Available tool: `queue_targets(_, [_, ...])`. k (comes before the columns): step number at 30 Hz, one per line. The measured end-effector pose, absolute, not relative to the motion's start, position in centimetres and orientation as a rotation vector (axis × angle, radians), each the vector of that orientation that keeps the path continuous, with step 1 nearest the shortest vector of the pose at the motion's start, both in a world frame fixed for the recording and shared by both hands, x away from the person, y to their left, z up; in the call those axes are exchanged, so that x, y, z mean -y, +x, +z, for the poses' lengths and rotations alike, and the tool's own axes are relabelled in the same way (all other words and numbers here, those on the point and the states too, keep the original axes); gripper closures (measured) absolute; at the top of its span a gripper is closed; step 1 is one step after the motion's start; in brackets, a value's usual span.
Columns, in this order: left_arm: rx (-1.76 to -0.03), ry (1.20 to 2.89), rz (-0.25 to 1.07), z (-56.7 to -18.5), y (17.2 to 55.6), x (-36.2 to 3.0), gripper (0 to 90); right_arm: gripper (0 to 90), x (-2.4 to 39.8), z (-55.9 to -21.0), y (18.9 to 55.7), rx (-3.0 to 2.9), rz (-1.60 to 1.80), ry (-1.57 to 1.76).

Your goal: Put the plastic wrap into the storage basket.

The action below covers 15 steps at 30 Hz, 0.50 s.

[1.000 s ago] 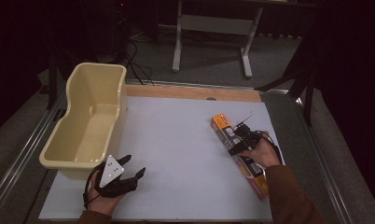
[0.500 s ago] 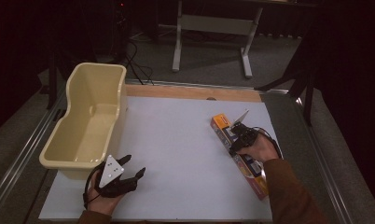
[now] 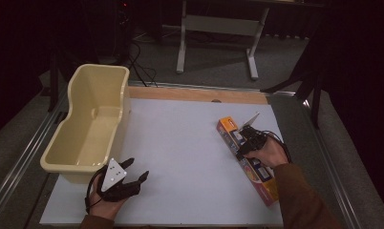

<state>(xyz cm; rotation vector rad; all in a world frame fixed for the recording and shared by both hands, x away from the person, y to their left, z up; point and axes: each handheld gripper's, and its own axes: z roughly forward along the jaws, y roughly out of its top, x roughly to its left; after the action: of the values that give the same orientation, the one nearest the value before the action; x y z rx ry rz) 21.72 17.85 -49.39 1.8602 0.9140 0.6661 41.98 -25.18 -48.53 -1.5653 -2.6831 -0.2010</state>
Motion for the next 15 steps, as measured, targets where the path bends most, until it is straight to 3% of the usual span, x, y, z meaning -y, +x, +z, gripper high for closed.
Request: queue_targets(15, [-0.917,1.857,0.675,-49.4,21.7,-17.8,32.7,39.0,26.8,-46.6,39.4,2.573,-0.409,-1.6])
